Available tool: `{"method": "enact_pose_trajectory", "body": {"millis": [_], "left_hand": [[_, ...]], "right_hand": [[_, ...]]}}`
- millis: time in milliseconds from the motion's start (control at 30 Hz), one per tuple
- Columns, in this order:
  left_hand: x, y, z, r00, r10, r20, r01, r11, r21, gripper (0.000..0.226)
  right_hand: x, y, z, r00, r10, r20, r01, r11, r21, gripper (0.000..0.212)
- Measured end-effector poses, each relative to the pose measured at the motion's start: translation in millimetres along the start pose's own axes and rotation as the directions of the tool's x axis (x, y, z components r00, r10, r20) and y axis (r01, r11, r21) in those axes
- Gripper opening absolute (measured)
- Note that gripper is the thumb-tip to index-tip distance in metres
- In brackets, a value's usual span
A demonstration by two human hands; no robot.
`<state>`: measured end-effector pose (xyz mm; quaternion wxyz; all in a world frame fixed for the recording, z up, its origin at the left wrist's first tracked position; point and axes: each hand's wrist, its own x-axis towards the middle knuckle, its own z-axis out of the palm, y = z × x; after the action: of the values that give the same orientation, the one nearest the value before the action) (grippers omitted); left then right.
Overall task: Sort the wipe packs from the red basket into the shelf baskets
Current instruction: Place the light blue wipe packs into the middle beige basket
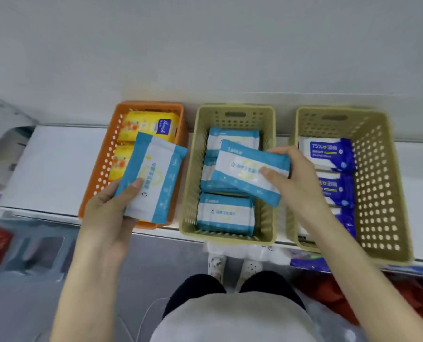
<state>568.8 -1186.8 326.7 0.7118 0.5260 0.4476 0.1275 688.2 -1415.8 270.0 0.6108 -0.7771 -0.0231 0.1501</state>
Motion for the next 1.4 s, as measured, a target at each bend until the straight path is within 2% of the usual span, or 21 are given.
{"method": "enact_pose_trajectory", "body": {"millis": [133, 267, 300, 367, 467, 500, 533, 600, 667, 733, 800, 867, 933, 1033, 1133, 1200, 1300, 1333, 1400], "left_hand": [[4.1, 1.8, -9.2, 1.0, 0.011, 0.018, -0.01, 0.999, -0.046, 0.012], [11.2, -1.0, -13.1, 0.999, -0.011, 0.037, 0.014, 0.998, -0.063, 0.014], [14.1, -1.6, -13.5, 0.999, -0.023, 0.041, 0.026, 0.997, -0.069, 0.015], [20.1, -2.1, -14.9, 0.998, -0.045, 0.048, 0.048, 0.995, -0.082, 0.017], [26.9, 1.2, -16.6, 0.996, -0.059, 0.067, 0.065, 0.993, -0.099, 0.018], [29.0, 2.7, -17.3, 0.996, -0.057, 0.07, 0.063, 0.993, -0.101, 0.017], [30.8, 4.2, -18.4, 0.996, -0.053, 0.071, 0.06, 0.993, -0.101, 0.015], [34.2, 6.6, -20.6, 0.996, -0.047, 0.07, 0.054, 0.994, -0.097, 0.012], [37.9, 7.9, -21.5, 0.996, -0.043, 0.076, 0.05, 0.995, -0.088, 0.012], [41.4, 8.0, -20.6, 0.995, -0.047, 0.091, 0.055, 0.995, -0.081, 0.013], [45.1, 7.4, -18.9, 0.992, -0.057, 0.109, 0.066, 0.994, -0.084, 0.016], [48.8, 6.7, -17.0, 0.99, -0.071, 0.121, 0.081, 0.994, -0.08, 0.017], [52.3, 5.8, -15.0, 0.988, -0.088, 0.127, 0.098, 0.992, -0.077, 0.018], [57.4, 4.1, -12.4, 0.985, -0.113, 0.129, 0.125, 0.989, -0.085, 0.015], [60.8, 1.4, -9.3, 0.982, -0.137, 0.128, 0.146, 0.987, -0.065, 0.018], [62.6, 0.0, -5.9, 0.98, -0.147, 0.137, 0.156, 0.986, -0.062, 0.016], [63.2, -0.9, 2.8, 0.974, -0.155, 0.166, 0.167, 0.984, -0.059, 0.009], [63.5, -1.3, 6.5, 0.972, -0.152, 0.181, 0.163, 0.986, -0.046, 0.007], [61.9, -2.0, 15.1, 0.964, -0.142, 0.224, 0.147, 0.989, -0.008, 0.004]], "right_hand": [[42.8, 1.0, 40.7, 0.993, 0.105, -0.06, -0.109, 0.991, -0.071, 0.03], [79.1, -3.8, 78.9, 0.949, 0.228, -0.219, -0.224, 0.974, 0.042, 0.026], [85.1, -4.7, 87.2, 0.931, 0.248, -0.27, -0.235, 0.969, 0.081, 0.025], [95.7, -1.6, 98.2, 0.87, 0.359, -0.339, -0.278, 0.924, 0.264, 0.02], [107.0, 7.9, 99.4, 0.756, 0.599, -0.265, -0.385, 0.734, 0.56, 0.012], [108.6, 10.3, 97.4, 0.734, 0.635, -0.242, -0.406, 0.695, 0.594, 0.008], [109.9, 13.2, 94.8, 0.733, 0.638, -0.238, -0.419, 0.698, 0.581, 0.008], [112.1, 19.6, 91.4, 0.762, 0.595, -0.254, -0.422, 0.755, 0.502, 0.016], [110.0, 24.7, 90.8, 0.811, 0.512, -0.283, -0.404, 0.84, 0.363, 0.034], [104.7, 27.8, 91.9, 0.869, 0.371, -0.326, -0.344, 0.928, 0.141, 0.05], [98.7, 34.4, 94.1, 0.927, 0.189, -0.325, -0.248, 0.957, -0.152, 0.062], [89.3, 38.6, 95.7, 0.958, 0.032, -0.285, -0.153, 0.898, -0.413, 0.064], [83.2, 45.1, 94.2, 0.979, -0.102, -0.178, -0.021, 0.812, -0.584, 0.051], [79.0, 52.1, 91.3, 0.994, -0.08, 0.081, 0.114, 0.686, -0.719, 0.042], [79.6, 53.9, 88.9, 0.989, -0.006, 0.149, 0.117, 0.647, -0.754, 0.044], [78.4, 45.1, 86.9, 0.989, 0.043, 0.14, 0.064, 0.734, -0.677, 0.045], [64.1, 16.2, 79.7, 0.991, 0.125, 0.039, -0.106, 0.943, -0.317, 0.044], [54.9, 4.1, 76.8, 0.985, 0.158, 0.066, -0.147, 0.978, -0.147, 0.042], [34.2, -13.7, 72.4, 0.945, 0.2, 0.258, -0.251, 0.951, 0.182, 0.039]]}}
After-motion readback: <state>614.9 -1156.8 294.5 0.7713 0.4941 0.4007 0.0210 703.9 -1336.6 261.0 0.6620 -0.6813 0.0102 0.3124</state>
